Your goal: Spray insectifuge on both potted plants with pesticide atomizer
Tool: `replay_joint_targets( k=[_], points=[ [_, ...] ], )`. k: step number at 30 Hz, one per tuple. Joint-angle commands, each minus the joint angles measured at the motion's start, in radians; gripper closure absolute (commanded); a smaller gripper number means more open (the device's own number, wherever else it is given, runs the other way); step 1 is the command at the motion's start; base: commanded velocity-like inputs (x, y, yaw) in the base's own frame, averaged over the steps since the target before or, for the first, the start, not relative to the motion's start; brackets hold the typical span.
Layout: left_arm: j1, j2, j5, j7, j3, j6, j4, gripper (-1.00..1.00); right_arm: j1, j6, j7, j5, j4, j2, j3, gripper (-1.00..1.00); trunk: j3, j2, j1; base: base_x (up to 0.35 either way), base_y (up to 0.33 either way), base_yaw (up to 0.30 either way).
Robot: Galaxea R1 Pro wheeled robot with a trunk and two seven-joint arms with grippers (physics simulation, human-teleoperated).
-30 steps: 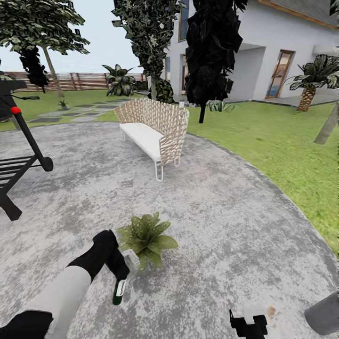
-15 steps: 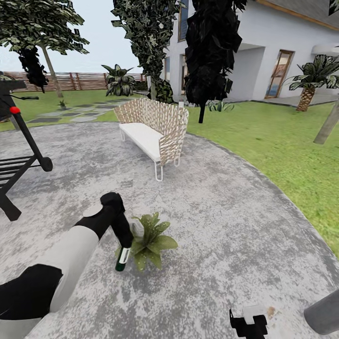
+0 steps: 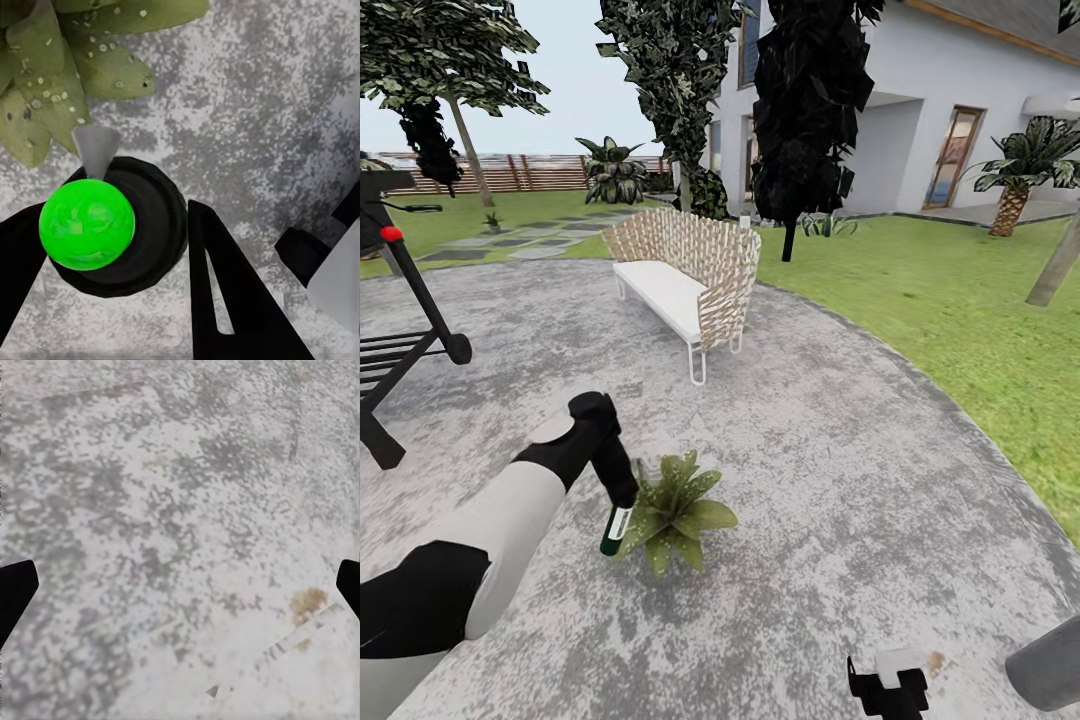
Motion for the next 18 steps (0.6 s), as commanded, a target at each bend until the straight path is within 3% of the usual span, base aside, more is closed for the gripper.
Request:
replay_joint_targets(
  k=[1,3,4,5,10,13,18],
  points=[
    [0.000,0.002,-0.007,-0.008,-0.001,0.010,-0.001,1.00,-0.001,-0.004,-0.003,0.010,0.001,0.001,-0.006,-1.00,-0.001,0.000,0.000,0.000,0.000,0.000],
    [0.002,0.004,-0.007,-0.008,-0.001,0.009,0.001,1.00,-0.001,-0.004,-0.004,0.010,0.001,0.005,-0.006,-1.00,-0.001,0.000,0.000,0.000,0.000,0.000],
    [0.014,0.006,-0.043,-0.008,0.000,0.009,0.045,1.00,-0.001,-0.004,-0.004,0.010,0.001,0.005,-0.006,-1.00,-0.001,0.000,0.000,0.061,0.000,0.000],
    [0.016,0.003,-0.111,-0.008,0.004,0.012,0.075,1.00,-0.001,-0.004,-0.004,0.010,0.001,0.005,-0.006,-1.00,-0.001,0.000,0.000,0.296,0.000,0.000],
    [0.016,0.001,-0.115,-0.008,0.006,0.011,0.077,1.00,-0.001,-0.004,-0.005,0.010,0.002,0.005,-0.006,-1.00,-0.001,0.000,0.000,0.282,-0.126,0.008],
    [0.016,-0.001,-0.118,-0.008,0.003,0.010,0.077,1.00,-0.001,-0.004,-0.005,0.010,0.002,0.005,-0.006,-1.00,-0.001,0.000,0.000,0.174,-0.229,0.191],
    [0.016,-0.003,-0.119,-0.008,0.004,0.012,0.077,1.00,-0.001,-0.004,-0.004,0.010,0.003,0.006,-0.006,-1.00,-0.001,0.000,0.000,-0.015,-0.211,0.062]
  ],
)
